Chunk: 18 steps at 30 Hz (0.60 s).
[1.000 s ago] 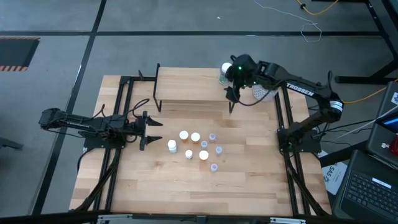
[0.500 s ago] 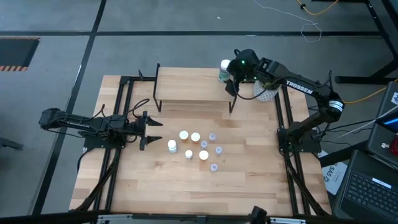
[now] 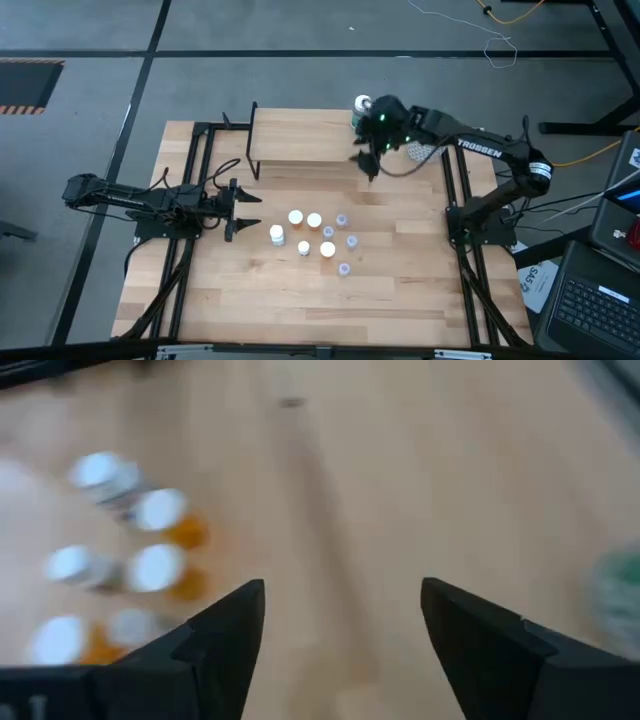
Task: Pick and place medicine bottles onto shelf by color
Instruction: Put the big white medicine bottle on the shelf
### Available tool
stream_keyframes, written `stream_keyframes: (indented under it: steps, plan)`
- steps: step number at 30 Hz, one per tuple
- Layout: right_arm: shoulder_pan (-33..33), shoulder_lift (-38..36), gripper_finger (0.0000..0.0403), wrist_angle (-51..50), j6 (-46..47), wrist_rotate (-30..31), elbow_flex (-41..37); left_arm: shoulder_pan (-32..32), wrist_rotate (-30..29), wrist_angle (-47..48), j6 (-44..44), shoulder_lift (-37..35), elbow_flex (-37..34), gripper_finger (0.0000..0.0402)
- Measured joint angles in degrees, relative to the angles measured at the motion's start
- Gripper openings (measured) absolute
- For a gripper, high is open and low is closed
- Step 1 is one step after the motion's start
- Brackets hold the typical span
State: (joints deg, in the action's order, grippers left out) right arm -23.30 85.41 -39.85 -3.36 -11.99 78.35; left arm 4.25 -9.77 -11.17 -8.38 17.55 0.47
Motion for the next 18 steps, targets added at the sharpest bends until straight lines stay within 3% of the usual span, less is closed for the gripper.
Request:
stream_keyframes:
  steps: [4, 12, 18]
  plan:
    - [10.46, 0.94, 0.0271, -0.18, -0.13, 3.38, 0.0, 0.0, -0.01, -0.01, -0.02, -0.01, -0.02, 0.0308]
    - [27.28, 6.34, 0.0271, -3.08, 5.97, 22.09, 0.0, 0.02, 0.0, 0.0, 0.0, -0.01, 0.0, 0.0308]
    - [31.57, 7.57, 0.0271, -3.1, 9.12, 22.89, 0.0, 0.0, 0.0, -0.01, -0.02, -0.01, -0.01, 0.0308]
